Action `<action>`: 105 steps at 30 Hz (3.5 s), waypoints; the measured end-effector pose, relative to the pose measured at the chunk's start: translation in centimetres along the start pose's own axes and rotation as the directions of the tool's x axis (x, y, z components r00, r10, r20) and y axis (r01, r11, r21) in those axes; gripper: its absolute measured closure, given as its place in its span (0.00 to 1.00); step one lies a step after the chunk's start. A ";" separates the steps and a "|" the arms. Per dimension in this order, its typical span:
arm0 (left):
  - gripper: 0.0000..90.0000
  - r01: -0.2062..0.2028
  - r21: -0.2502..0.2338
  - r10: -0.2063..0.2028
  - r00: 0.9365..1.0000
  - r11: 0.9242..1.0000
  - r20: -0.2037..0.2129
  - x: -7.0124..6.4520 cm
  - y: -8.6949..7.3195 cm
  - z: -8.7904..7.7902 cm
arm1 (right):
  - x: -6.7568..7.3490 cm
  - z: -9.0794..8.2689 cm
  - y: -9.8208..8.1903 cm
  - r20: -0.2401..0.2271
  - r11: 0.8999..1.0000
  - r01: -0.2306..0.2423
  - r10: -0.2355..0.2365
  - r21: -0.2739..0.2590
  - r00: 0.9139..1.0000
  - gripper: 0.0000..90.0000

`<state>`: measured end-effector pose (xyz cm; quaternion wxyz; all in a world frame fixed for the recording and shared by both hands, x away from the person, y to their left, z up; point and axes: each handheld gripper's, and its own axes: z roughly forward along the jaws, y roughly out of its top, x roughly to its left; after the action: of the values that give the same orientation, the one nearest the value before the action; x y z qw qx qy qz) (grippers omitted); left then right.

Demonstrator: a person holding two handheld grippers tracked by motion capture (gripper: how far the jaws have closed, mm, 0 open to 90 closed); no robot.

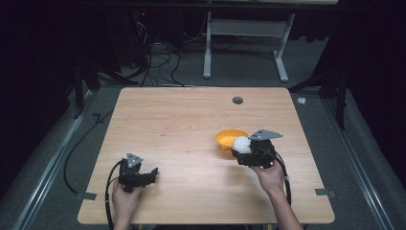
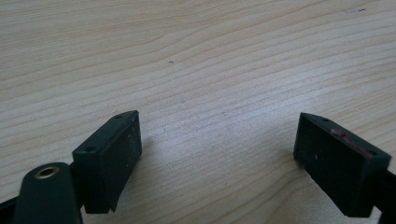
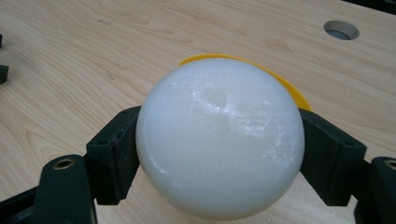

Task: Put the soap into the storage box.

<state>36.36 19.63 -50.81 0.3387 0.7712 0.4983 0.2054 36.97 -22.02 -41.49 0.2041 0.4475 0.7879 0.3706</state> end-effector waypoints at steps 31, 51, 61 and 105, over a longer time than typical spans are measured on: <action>0.17 0.000 0.000 0.000 1.000 1.000 0.000 0.0 0.0 0.0 | -0.5 2.7 4.5 -0.009 0.998 0.047 -0.047 0.029 0.999 0.26; 0.17 0.001 0.000 -0.001 1.000 1.000 0.002 0.0 0.0 0.0 | -1.4 5.1 4.2 -0.002 0.997 0.018 -0.018 0.079 1.000 0.26; 0.17 -0.002 0.001 0.002 1.000 1.000 -0.002 0.0 0.0 0.0 | -1.9 6.5 3.2 0.001 0.994 -0.009 0.009 0.109 1.000 0.26; 0.17 -0.004 0.001 0.004 1.000 1.000 0.000 0.0 0.0 0.0 | -2.5 8.5 2.5 0.002 0.986 -0.081 0.082 0.148 0.997 0.24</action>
<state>36.36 19.61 -50.81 0.3381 0.7724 0.4967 0.2058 45.20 -19.91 -45.07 0.1534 0.4925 0.7946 0.3200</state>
